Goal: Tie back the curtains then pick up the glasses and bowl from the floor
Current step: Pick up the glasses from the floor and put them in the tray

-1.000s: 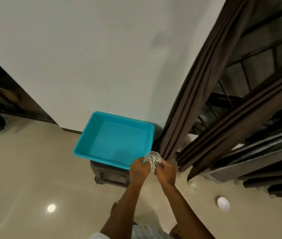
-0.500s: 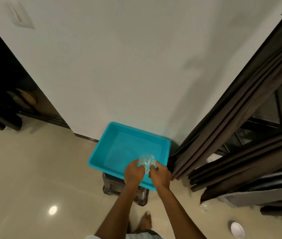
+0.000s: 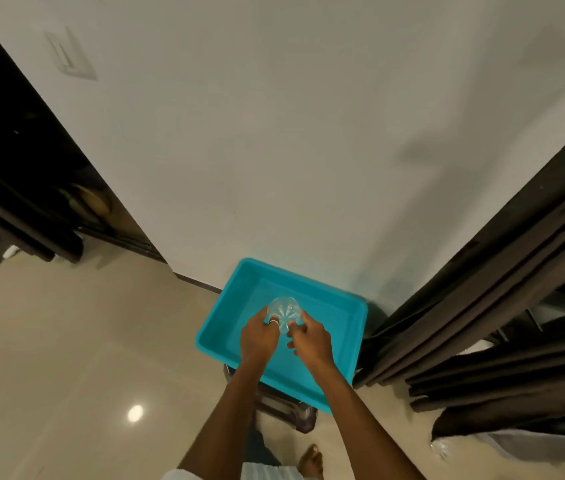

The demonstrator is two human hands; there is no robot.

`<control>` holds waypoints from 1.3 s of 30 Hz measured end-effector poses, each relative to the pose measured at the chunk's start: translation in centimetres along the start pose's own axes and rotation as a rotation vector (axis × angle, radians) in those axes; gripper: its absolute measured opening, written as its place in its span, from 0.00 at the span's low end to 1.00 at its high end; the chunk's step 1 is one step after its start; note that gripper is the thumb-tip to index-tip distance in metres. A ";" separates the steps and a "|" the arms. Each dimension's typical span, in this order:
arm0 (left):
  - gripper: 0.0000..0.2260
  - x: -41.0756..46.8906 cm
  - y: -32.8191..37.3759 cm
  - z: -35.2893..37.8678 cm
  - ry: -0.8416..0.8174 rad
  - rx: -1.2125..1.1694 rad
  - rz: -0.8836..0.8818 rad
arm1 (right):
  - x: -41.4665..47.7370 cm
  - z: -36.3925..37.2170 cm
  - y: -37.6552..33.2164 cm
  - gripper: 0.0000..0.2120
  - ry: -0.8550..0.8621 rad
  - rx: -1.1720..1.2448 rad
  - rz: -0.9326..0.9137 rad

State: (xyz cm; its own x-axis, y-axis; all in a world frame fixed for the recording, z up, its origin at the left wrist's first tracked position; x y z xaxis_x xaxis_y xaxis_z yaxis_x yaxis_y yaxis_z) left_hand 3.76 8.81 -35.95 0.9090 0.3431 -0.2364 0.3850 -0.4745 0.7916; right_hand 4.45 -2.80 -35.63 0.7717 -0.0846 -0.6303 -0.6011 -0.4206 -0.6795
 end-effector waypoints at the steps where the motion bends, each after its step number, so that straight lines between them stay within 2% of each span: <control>1: 0.13 0.7 -0.3 -0.2 -0.009 -0.008 -0.006 | 0.4 0.3 -0.4 0.23 0.004 -0.014 0.000; 7: 0.10 5.7 -2.4 -2.0 -0.084 -0.045 -0.012 | 3.7 3.1 -2.9 0.22 0.015 -0.062 0.037; 16: 0.06 15.4 -7.7 -3.3 -0.315 -0.044 -0.027 | 10.7 9.0 -6.7 0.19 -0.030 0.016 0.274; 19: 0.10 18.9 -9.8 -2.5 -0.373 -0.061 -0.075 | 13.5 10.6 -6.7 0.21 -0.057 0.094 0.366; 24: 0.11 23.0 -13.0 -0.7 -0.379 -0.124 -0.169 | 18.3 13.0 -6.0 0.27 -0.093 0.209 0.467; 28: 0.10 25.7 -15.4 1.0 -0.429 -0.127 -0.216 | 21.9 14.6 -4.7 0.29 -0.111 0.225 0.502; 33: 0.10 28.5 -17.7 3.5 -0.523 -0.131 -0.266 | 25.7 15.9 -2.5 0.26 -0.107 0.235 0.517; 39: 0.15 30.1 -19.2 5.6 -0.550 -0.124 -0.301 | 28.0 16.5 -1.1 0.21 -0.114 0.229 0.492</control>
State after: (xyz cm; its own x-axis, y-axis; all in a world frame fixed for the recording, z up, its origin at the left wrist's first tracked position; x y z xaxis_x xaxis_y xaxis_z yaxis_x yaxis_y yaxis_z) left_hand 24.63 23.68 -61.43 0.7260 -0.0350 -0.6869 0.6445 -0.3138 0.6972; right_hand 23.28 10.18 -58.75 0.3689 -0.1181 -0.9219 -0.9246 -0.1475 -0.3511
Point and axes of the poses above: each hand's wrist, its own x-axis towards the middle knuckle, its own z-axis out of the palm, y = z × x, the point moved 1 cm from there along x, towards the middle knuckle, and after that the axes turned 11 degrees about z, right-handed, at the moved point
